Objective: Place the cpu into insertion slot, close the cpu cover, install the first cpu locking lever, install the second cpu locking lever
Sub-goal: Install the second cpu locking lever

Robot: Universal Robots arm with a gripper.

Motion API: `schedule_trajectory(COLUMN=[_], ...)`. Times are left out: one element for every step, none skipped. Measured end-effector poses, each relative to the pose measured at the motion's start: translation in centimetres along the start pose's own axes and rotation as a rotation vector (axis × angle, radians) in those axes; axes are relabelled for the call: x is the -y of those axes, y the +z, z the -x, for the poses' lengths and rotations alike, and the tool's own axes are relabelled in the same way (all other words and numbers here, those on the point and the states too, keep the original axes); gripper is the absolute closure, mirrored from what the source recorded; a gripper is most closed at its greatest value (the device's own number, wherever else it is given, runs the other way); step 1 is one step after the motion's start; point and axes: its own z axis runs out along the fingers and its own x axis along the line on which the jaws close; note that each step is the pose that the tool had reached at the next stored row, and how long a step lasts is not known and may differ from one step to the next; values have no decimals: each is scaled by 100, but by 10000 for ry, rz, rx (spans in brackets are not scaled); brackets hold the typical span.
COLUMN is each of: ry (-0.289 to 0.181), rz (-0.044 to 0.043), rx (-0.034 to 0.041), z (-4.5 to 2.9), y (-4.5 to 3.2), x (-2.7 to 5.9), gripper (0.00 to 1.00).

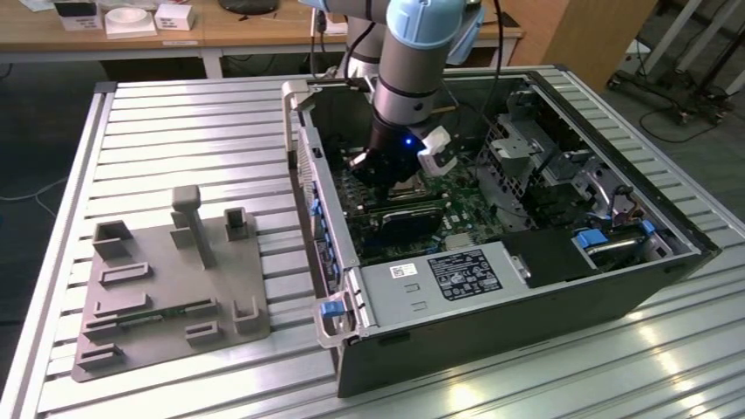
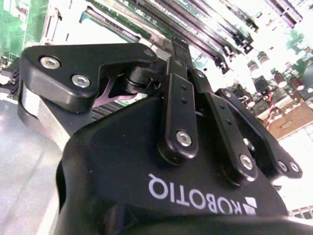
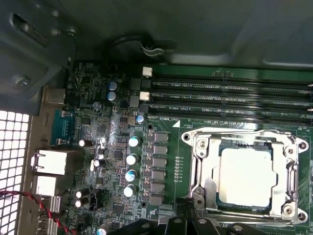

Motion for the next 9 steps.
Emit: schedule_trajectory(ry=[0,-1,-1,0,0,0,0,0,0], rz=[-25,-28,-25,-24,-24,-25,-25,-26,-26], rx=[-2,-3,-1,-1,-1,-2,-2,-2,-2], z=[0,0,0,0,0,0,-1,-1,-1], y=[-2,-9,-18,-30,-44,-60,-78,-97,-117], x=[1,1,-1,-2,-4,-5,-7,-10,-12], gripper=[90,90,90,90,90,90,90,90,90])
